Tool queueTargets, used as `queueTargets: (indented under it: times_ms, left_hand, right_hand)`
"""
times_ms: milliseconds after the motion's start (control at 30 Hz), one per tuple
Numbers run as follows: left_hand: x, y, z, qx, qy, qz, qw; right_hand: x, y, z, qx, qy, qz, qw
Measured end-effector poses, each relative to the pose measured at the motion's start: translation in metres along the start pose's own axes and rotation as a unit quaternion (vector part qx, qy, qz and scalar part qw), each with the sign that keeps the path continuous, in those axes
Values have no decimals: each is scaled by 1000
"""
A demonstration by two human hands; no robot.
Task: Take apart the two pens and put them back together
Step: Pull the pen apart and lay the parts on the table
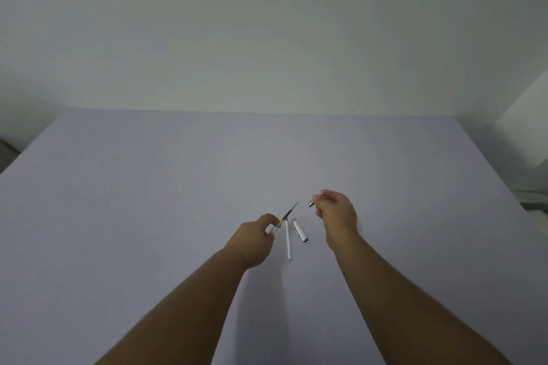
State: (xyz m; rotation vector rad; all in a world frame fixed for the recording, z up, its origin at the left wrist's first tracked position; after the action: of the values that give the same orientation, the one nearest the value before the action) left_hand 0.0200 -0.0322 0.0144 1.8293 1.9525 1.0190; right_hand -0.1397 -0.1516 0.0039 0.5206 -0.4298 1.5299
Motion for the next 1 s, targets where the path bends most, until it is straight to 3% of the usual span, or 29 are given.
queueTargets:
  times_ms: [100,200,300,533,833,933,1000]
  left_hand:
    - [-3,-8,6,-7,13,8,1000]
    - [-6,-16,10,0,18,16,1000]
    - [-8,-22,15,-1,21,24,1000]
    - [-11,-26,20,-4,22,32,999]
    - [-16,-29,21,0,22,35,999]
    - [-17,-30,20,-3,17,34,999]
    - [-19,-29,16,-2,9,30,999]
  right_hand:
    - [-10,5,-19,173,-6,7,985]
    - [-14,2,-35,396,44,10,917]
    - [-15,-3,-44,476,82,11,876]
    - [-19,-9,-47,497,115,7,860]
    - [-19,-7,-46,473,104,9,875]
    - [-16,-1,-39,435,104,-3,895]
    - [-15,4,-32,351,78,-7,933]
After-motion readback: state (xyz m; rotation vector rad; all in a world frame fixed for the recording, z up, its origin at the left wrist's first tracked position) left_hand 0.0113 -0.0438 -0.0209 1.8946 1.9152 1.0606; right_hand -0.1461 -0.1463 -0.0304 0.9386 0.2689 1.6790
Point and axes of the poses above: each hand's wrist, its own x-axis away from the middle knuckle, its own y-axis out of the back of the hand, z = x × y, the point moved 7 cm from there along -x, towards the middle knuckle, and after that the axes turned 11 degrees about -y, right-handed, at the moved point
